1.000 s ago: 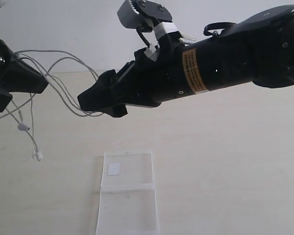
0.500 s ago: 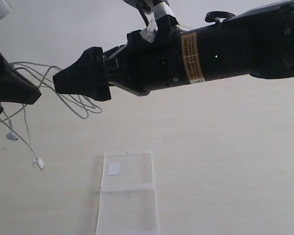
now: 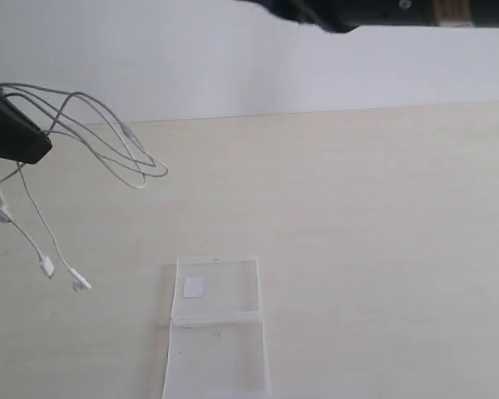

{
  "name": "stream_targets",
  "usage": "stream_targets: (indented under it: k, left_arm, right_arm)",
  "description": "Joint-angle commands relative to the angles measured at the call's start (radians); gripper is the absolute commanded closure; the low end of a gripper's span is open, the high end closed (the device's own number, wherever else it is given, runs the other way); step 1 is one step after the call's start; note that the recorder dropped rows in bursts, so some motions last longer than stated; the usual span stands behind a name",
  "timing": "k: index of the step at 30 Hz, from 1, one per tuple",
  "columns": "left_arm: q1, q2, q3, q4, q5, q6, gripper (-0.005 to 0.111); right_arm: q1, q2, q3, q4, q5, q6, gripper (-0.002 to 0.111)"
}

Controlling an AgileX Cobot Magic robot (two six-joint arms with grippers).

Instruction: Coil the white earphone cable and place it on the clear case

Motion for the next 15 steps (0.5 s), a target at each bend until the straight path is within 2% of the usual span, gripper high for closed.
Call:
stream_targets:
  k: [1, 9, 12, 15]
  left_arm:
    - [-0.040, 0.000, -0.031, -0.045, 0.042, -0.008, 0.107]
    - [-0.225, 0.006, -0.031, -0.075, 0.016, -0.008, 0.107]
    - [-0.255, 0.032, -0.031, -0.104, -0.014, -0.008, 0.107]
    - [-0.257, 0.068, -0.028, -0.151, -0.047, -0.008, 0.107]
  right_arm:
    - [-0.005, -0.086, 0.073, -0.017, 0.189, -0.013, 0.108]
    - [-0.045, -0.140, 0.310, -0.016, 0.227, -0.004, 0.108]
    - [-0.045, -0.140, 0.374, 0.001, 0.221, -0.004, 0.108]
    - [-0.045, -0.143, 0.408, 0.001, 0.233, -0.004, 0.108]
